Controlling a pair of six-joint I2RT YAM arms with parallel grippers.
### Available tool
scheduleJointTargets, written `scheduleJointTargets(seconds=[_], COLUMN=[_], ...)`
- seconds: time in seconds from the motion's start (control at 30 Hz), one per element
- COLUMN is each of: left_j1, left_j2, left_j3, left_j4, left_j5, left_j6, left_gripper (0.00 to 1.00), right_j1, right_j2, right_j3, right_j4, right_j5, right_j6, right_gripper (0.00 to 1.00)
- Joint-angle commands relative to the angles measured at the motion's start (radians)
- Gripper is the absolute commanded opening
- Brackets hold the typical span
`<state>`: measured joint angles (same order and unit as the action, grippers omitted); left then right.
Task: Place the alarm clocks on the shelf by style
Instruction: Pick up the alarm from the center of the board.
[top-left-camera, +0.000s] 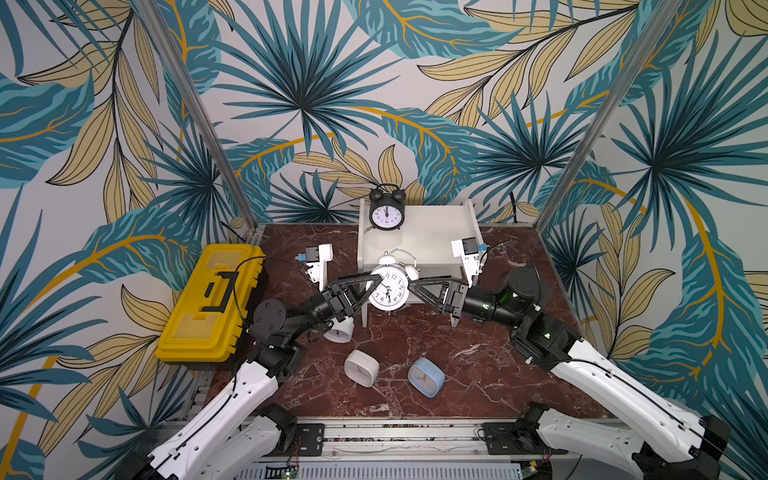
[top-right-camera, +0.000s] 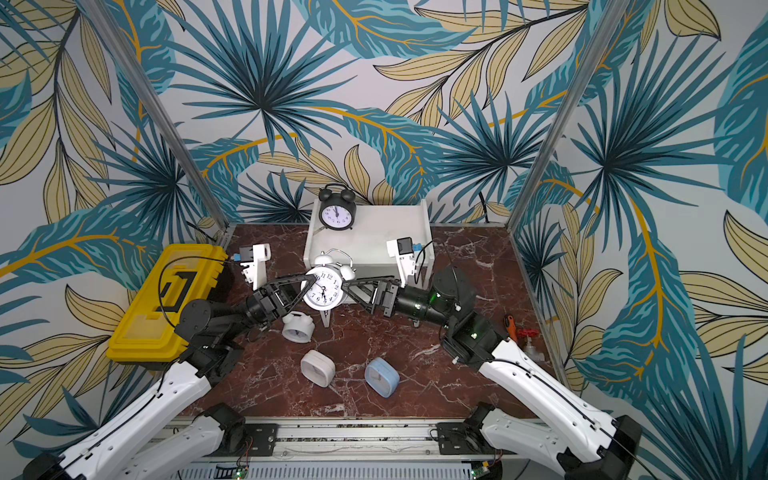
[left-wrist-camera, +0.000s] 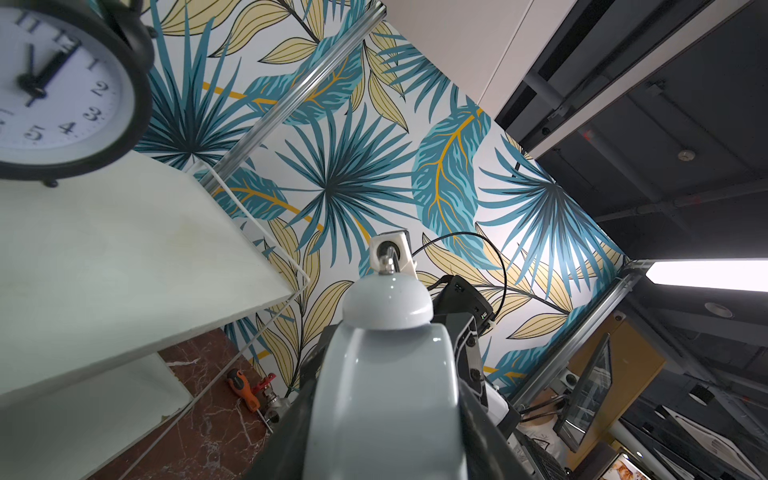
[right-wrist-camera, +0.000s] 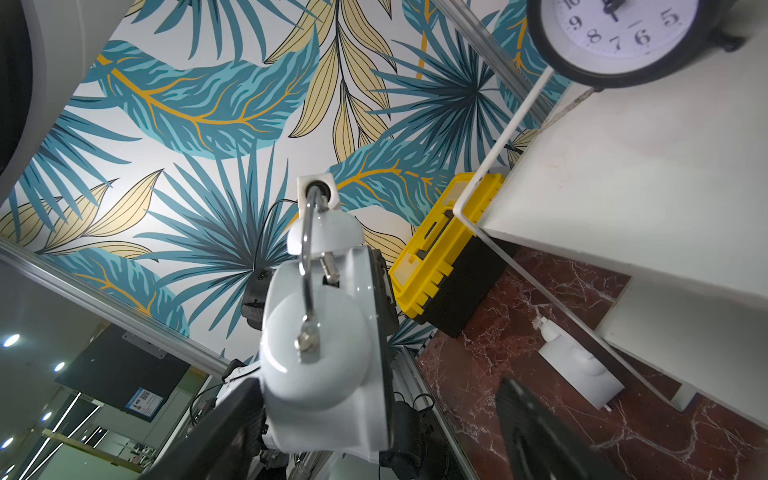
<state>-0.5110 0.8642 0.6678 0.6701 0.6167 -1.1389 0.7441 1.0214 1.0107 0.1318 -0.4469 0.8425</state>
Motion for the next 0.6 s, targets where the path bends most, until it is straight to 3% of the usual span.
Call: scheduleJointTargets(seconds=[0.0,0.23,0.4,0.57], left_j1=[-0.012,-0.014,-0.012,-0.014], left_j2=[0.002,0.009,-0.001,-0.004], left_j3=[-0.011,-0.033,-0.045,-0.047], left_j4=[0.100,0.153,0.153,0.131], left_j5=[-0.008,-0.026,-0.047,-0.063], left_j6=[-0.022,-0.048,-0.041,-0.025], left_gripper=[0.19,0.18,0.18,0.18], right_j1=[0.025,0.029,0.029,0.029], right_j2=[0.030,0.066,0.091,0.086], right_j3=[-0.022,-0.020,-0.011,-0.011], right_j4=[0.101,0.190,0.196,0.172], right_j5=[0.022,0.033,0.000,-0.014], right_j6=[0.012,0.037,0.040,0.029], right_gripper=[0.89,0.87,0.65,0.50])
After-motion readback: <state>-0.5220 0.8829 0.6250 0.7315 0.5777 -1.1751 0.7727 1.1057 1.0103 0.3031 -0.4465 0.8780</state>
